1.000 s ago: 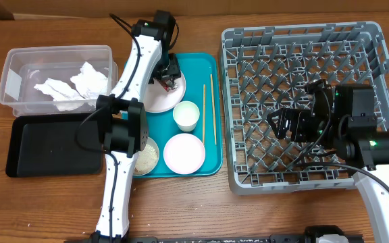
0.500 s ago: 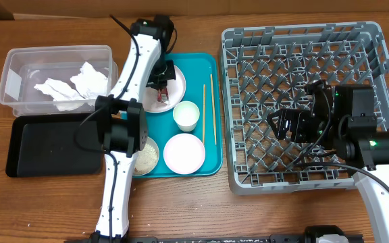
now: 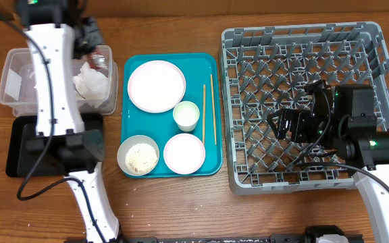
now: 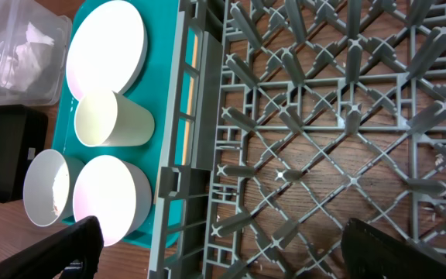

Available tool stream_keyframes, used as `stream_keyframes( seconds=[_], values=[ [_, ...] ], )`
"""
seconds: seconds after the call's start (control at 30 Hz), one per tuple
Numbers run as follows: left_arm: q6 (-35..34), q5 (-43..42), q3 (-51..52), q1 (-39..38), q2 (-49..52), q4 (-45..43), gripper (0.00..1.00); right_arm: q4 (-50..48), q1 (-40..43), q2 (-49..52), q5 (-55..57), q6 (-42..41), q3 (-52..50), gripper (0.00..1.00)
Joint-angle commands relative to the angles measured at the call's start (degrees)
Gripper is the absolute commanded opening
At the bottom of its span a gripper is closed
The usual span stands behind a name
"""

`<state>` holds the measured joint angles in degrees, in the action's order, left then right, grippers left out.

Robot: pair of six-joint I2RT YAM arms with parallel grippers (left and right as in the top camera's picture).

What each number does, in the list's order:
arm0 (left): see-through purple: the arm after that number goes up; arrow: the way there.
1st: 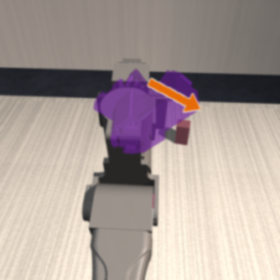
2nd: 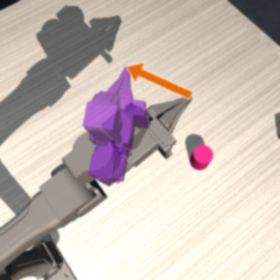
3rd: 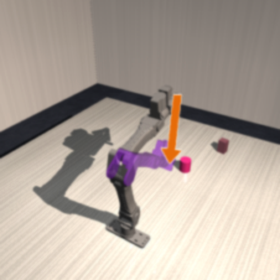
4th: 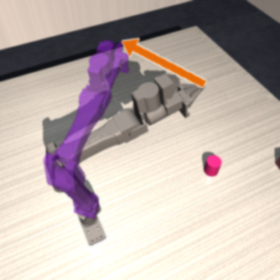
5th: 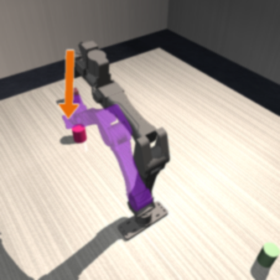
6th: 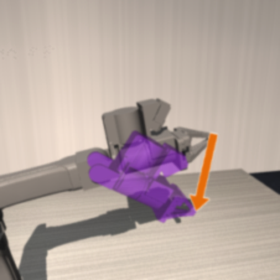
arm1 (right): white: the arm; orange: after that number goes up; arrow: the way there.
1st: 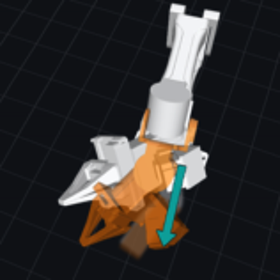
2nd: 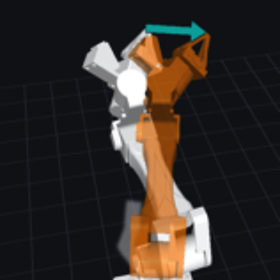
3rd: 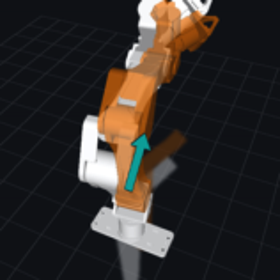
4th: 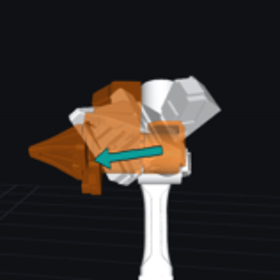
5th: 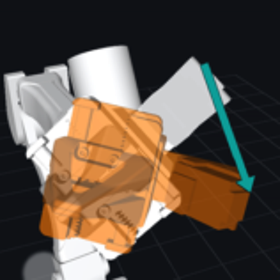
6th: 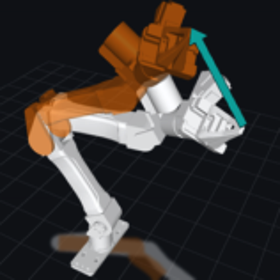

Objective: Sort waste into correct bins and load items into the dishwasher
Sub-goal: 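Drop the red wrapper into the clear plastic bin with the left gripper, then grasp the white cup on the teal tray with the left gripper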

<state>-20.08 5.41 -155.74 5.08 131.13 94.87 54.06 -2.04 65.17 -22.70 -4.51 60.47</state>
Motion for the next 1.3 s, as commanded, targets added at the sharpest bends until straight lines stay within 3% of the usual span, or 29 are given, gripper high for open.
stream_keyframes(
  seconds=[0.0,0.07,0.13,0.2,0.33,0.53,0.73,0.87,1.07,1.27],
  values=[
    [2.34,1.27,4.37,3.61,4.22,-1.68,0.14,-0.07,-0.37,-0.11,-0.55,-0.24,1.64,1.0],
    [2.34,1.18,5.92,5.27,5.14,-3.19,0.27,0.09,-0.37,-0.11,-0.55,-0.24,1.64,1.0],
    [2.36,0.96,6.34,6.54,6.36,-3.65,0.49,0.28,-0.37,-0.11,-0.55,-0.24,1.64,1.0],
    [3.48,-0.28,6.34,7.39,7.23,-3.5,0.65,0.35,-0.37,-0.11,-0.55,-0.22,1.64,1.0],
    [8.61,-5.62,6.05,7.65,6.51,-3.37,0.8,0.31,-0.37,-0.11,-0.55,-0.22,1.64,1.0],
    [8.81,-10.64,3.32,7.1,0.24,1.97,0.81,0.37,-0.37,-0.11,-0.55,-0.22,1.64,1.0],
    [13.99,-18.4,5.81,4.24,-11.19,1.97,0.8,0.61,-0.37,-0.11,-0.55,-0.24,1.64,1.0],
    [14.12,-18.12,15.76,-1.57,-21.44,1.95,0.83,0.68,-0.37,-0.11,-0.55,-0.22,1.64,1.0],
    [14.08,-16.61,30.58,-10.84,-25.62,0.68,0.82,0.33,-0.37,-0.11,-0.55,-0.22,1.64,1.0],
    [14.16,-15.32,44.28,-17.35,-24.52,-14.16,0.84,0.39,-0.37,-0.11,-0.55,-0.24,1.64,1.0]
  ],
)
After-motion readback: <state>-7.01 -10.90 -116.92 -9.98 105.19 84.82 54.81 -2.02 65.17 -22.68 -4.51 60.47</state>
